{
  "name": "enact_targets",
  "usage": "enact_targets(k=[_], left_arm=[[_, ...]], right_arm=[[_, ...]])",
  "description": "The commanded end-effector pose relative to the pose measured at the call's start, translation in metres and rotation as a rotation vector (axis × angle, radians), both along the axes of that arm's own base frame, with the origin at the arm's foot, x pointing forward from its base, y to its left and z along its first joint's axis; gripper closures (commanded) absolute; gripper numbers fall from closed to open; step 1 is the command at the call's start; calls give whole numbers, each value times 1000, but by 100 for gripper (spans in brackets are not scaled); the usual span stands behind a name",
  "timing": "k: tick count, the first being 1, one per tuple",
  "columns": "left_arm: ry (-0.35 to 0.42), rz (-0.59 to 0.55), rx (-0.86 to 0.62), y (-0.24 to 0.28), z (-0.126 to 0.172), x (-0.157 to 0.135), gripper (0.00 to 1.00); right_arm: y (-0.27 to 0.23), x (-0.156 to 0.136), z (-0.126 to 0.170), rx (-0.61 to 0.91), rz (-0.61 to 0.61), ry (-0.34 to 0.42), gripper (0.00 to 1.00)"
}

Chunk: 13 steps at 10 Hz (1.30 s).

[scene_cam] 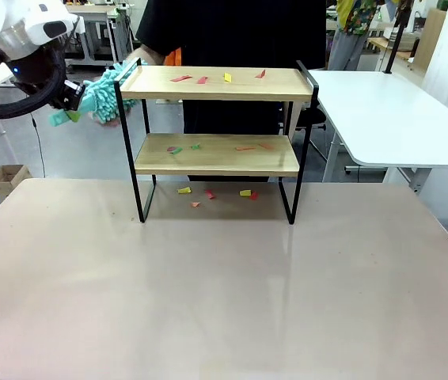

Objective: Clean the shelf.
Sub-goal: Pick up the Duster handed by the human, then clean the specific section of the Shelf indicated by the human with the Duster.

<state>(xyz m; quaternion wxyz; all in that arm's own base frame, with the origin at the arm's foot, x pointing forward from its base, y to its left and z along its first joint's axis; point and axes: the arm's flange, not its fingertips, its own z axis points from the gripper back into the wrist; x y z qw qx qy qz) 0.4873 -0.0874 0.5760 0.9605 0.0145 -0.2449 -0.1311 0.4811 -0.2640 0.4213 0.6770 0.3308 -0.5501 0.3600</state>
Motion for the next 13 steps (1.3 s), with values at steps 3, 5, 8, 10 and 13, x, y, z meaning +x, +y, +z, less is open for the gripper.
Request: enact_targets(k=[3, 5, 8, 10, 13], left_arm=[[-40, -19, 2, -2, 1, 1, 100], [-40, -19, 2, -2, 1, 1, 100], [-20, -8, 0, -2, 2, 1, 87], [46, -80, 183, 41, 36, -19, 87], [184, -220, 385, 86, 79, -48, 87]], right_arm=[[1, 0, 2, 0, 1, -5, 0], [1, 0, 2, 0, 1, -5, 0], [1, 0, 2, 0, 1, -5, 0], [1, 0, 2, 0, 1, -5, 0], [1, 0, 2, 0, 1, -5, 0]])
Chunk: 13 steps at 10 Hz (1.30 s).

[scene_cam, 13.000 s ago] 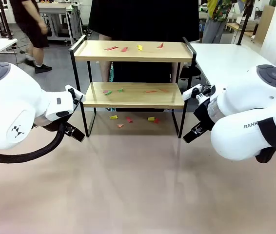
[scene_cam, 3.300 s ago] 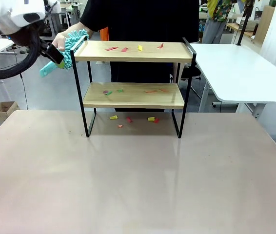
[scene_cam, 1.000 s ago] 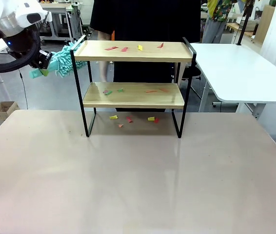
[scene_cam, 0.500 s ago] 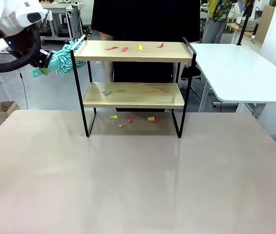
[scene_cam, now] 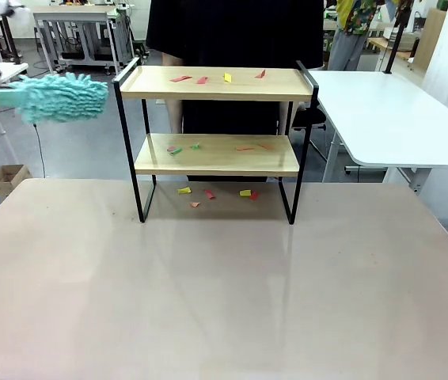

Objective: Clean the shelf.
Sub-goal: Clean the specific section of the Shelf indicated by the human with the Duster.

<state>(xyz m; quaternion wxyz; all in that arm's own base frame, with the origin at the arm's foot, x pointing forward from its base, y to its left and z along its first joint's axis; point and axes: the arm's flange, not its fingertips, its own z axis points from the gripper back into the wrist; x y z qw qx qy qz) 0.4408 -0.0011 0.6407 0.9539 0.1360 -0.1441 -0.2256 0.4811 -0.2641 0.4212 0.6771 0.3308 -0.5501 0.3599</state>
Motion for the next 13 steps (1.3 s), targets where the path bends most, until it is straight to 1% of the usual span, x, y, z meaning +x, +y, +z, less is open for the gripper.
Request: enact_targets(k=[1, 3, 4, 5, 7, 8, 9, 10, 11, 12, 13], left_arm=[[97, -181, 138, 9, 22, -15, 87], [204, -377, 204, 28, 36, -52, 87], [258, -492, 229, 32, 35, -81, 87], [303, -598, 245, 30, 34, -102, 87], [429, -811, 230, 11, 23, -139, 87], [485, -885, 231, 2, 14, -155, 87], [498, -933, 232, -9, 6, -163, 87], [531, -981, 217, -20, -5, -164, 87], [539, -997, 194, -26, -11, -163, 87], [503, -990, 174, -29, -10, -160, 87], [485, -969, 162, -31, -8, -156, 87]], right_arm=[[1, 0, 2, 0, 1, -5, 0], [1, 0, 2, 0, 1, -5, 0], [1, 0, 2, 0, 1, -5, 0], [1, 0, 2, 0, 1, -5, 0], [1, 0, 2, 0, 1, -5, 0], [1, 0, 2, 0, 1, -5, 0], [1, 0, 2, 0, 1, -5, 0], [1, 0, 2, 0, 1, -5, 0], [1, 0, 2, 0, 1, -5, 0], [1, 0, 2, 0, 1, -5, 0], [1, 0, 2, 0, 1, -5, 0]])
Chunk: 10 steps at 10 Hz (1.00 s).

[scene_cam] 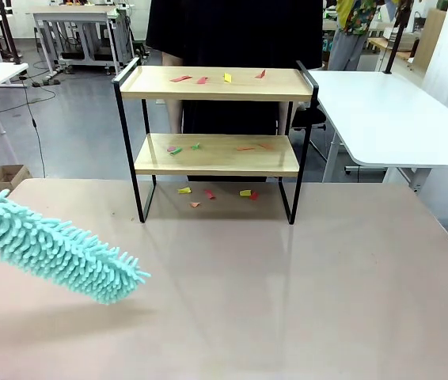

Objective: Clean the shelf.
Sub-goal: Clean the specific section of the Shelf indicated by the human with the Duster.

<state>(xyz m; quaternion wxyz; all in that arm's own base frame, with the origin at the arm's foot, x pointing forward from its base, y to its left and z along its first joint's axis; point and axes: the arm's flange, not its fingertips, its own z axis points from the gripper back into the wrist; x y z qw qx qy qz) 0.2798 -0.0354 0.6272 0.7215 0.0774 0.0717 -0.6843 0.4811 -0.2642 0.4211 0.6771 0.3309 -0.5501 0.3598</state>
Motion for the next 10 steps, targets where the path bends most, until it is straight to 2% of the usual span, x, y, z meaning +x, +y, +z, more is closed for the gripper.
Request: enact_targets(k=[1, 10], left_arm=[[4, 0, 15, 2, 1, -4, 87], [4, 0, 15, 2, 1, -4, 87]], right_arm=[[2, 0, 3, -1, 1, -5, 0], [2, 0, 3, -1, 1, -5, 0]])
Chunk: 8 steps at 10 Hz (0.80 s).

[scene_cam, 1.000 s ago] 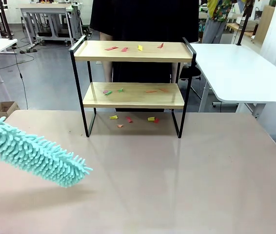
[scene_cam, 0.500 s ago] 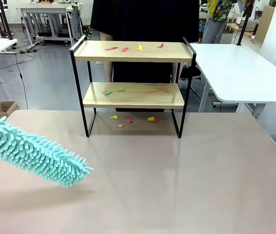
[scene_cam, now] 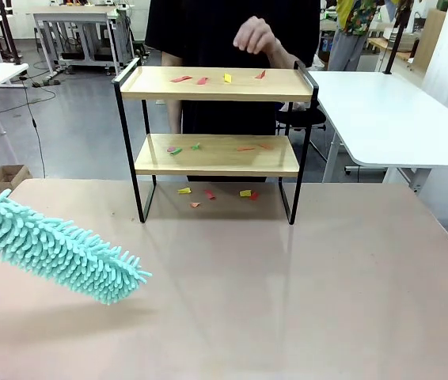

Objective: Clean the shelf.
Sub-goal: Clean the specific section of the Shelf indicated by the human with the Duster.

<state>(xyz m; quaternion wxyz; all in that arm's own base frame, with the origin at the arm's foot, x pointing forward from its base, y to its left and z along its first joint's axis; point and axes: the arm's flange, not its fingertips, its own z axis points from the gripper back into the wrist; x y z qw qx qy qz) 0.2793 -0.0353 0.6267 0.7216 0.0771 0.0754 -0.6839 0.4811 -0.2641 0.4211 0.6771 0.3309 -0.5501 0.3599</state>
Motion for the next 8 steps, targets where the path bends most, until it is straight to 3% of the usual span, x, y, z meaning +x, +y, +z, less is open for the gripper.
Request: enact_targets(k=[1, 8], left_arm=[[-2, -1, 11, 2, 2, -4, 87], [-2, -1, 11, 2, 2, -4, 87]], right_arm=[[1, 0, 3, -1, 1, -5, 0], [1, 0, 3, -1, 1, -5, 0]])
